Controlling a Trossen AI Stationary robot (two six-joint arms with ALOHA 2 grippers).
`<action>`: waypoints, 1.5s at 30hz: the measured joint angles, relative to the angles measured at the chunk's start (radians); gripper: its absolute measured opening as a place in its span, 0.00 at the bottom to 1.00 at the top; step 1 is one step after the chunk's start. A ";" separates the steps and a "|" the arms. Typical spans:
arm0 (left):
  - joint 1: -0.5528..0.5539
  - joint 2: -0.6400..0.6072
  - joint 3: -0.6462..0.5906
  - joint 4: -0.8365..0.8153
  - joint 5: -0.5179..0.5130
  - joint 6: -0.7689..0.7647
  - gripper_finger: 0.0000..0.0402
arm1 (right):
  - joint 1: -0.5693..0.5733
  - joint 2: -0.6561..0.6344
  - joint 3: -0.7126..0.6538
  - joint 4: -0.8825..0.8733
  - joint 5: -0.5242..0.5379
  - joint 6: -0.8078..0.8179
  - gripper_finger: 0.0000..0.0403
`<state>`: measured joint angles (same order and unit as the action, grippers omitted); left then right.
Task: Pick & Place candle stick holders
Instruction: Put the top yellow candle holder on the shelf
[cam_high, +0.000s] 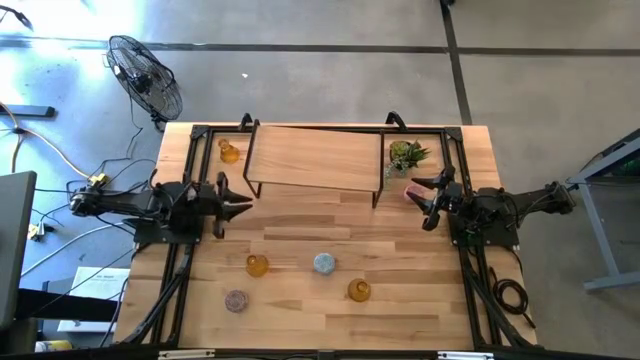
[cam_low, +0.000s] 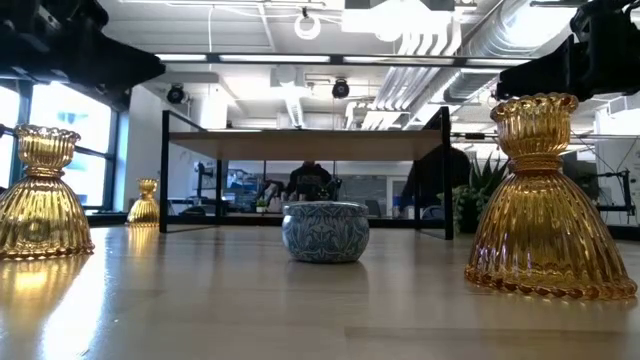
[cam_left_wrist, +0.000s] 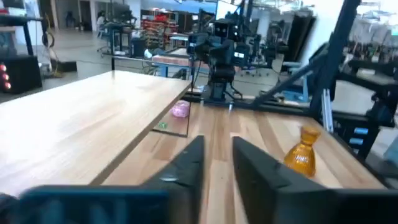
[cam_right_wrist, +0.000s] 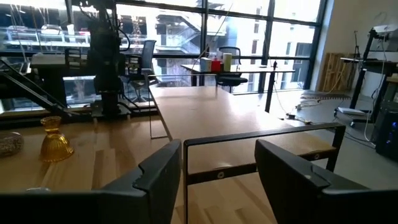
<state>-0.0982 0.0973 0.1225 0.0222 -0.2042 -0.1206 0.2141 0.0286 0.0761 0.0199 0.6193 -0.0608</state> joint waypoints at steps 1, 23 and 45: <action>0.000 0.002 0.005 0.005 -0.010 -0.012 0.29 | 0.000 0.001 0.000 -0.001 0.000 0.000 0.50; 0.000 0.285 0.715 -0.383 -0.342 0.194 0.78 | 0.000 0.003 0.002 -0.016 0.009 -0.026 0.50; 0.393 1.073 1.783 -1.575 -0.503 -0.292 0.76 | 0.000 0.004 0.002 -0.083 -0.015 0.074 0.50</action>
<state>0.2952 1.1707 1.9059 -1.5530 -0.7073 -0.4124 0.2138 0.0330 0.0776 -0.0635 0.6048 0.0135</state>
